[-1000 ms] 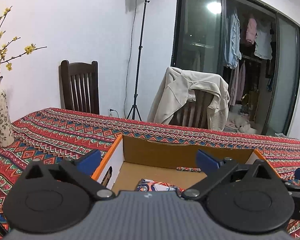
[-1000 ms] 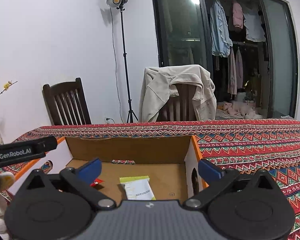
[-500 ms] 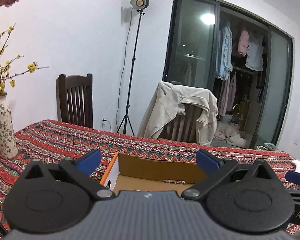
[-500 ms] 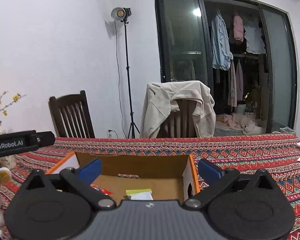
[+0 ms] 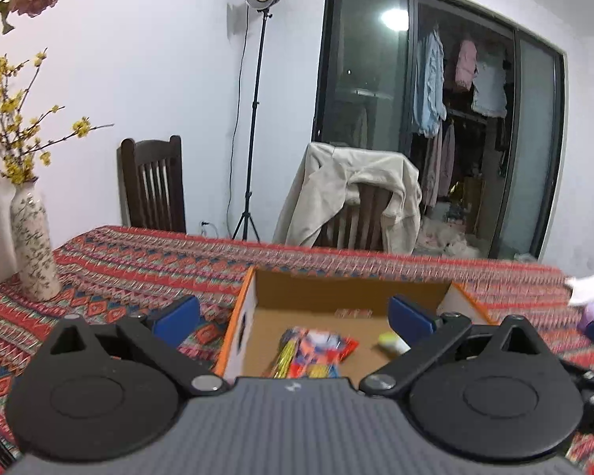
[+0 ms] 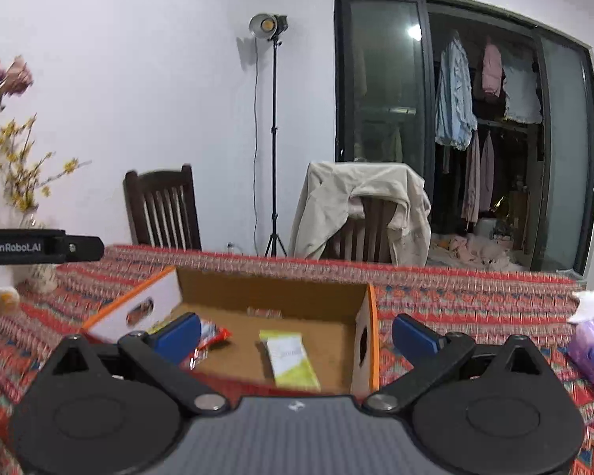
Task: Organize snacks
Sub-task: 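Move both tools back to the snack pile and lower toward packets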
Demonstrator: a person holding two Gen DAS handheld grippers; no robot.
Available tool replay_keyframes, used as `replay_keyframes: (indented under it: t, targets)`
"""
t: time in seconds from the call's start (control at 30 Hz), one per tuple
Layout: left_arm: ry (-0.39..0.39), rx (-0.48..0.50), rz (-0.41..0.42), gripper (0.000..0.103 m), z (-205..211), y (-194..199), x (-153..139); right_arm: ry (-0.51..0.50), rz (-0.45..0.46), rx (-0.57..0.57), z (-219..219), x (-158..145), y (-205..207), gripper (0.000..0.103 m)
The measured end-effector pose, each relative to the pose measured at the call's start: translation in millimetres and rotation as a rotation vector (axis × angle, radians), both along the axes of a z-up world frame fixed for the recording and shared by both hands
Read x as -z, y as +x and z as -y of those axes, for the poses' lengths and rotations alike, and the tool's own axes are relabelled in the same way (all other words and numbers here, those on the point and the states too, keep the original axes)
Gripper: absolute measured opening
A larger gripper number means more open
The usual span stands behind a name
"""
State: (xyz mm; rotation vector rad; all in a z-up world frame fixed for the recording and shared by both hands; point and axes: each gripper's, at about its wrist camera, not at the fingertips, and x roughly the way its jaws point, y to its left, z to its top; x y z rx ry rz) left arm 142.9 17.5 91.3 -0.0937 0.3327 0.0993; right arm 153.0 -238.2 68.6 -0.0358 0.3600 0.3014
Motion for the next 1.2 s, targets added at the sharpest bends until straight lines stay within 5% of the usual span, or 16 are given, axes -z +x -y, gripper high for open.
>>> replay_keyframes:
  t: [0.5,1.2]
  targets:
    - [-0.013,-0.007,-0.087,0.103,-24.8,-63.7,60.8,0.013,-0.183,-0.026,16.5,68.3,-62.1,0.103]
    - [-0.026,-0.006,-0.122,0.103,-24.6,-99.9,79.9,0.009,-0.196,-0.007,26.6,76.9,-98.7,0.103]
